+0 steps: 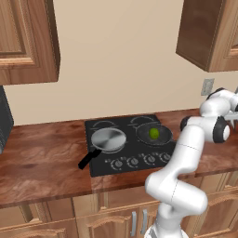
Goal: Place both pans onto different burners. Then place the lime and the fish on different pans.
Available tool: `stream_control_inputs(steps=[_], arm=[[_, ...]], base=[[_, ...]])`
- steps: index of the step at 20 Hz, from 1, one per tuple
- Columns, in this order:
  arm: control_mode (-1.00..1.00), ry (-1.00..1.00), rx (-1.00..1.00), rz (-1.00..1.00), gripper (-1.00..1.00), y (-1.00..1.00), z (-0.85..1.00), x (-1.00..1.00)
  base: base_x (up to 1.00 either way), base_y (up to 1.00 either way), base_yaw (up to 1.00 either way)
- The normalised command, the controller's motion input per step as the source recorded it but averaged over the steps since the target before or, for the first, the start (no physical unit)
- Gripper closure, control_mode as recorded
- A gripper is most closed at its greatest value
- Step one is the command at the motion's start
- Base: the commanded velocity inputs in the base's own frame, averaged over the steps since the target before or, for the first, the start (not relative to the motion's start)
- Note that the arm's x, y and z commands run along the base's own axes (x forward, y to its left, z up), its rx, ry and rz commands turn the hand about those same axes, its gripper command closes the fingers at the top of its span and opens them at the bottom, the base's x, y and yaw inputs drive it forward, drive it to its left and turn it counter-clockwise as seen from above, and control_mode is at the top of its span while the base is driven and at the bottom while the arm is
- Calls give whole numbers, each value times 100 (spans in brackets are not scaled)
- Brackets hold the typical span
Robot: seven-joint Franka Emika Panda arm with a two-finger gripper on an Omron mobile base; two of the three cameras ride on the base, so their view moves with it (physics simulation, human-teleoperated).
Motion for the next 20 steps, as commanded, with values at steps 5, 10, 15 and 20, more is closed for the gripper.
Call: stream_control_inputs(steps=[5,10,15,20], arm=[[-100,0,0,0,-100,-13,-5,13],[-100,0,0,0,-100,-16,-5,6],[-100,0,0,0,-100,-17,0,7],[-100,0,0,0,-100,-11,-6,6]], base=[[0,0,0],[0,0,0],[0,0,0],[0,0,0]])
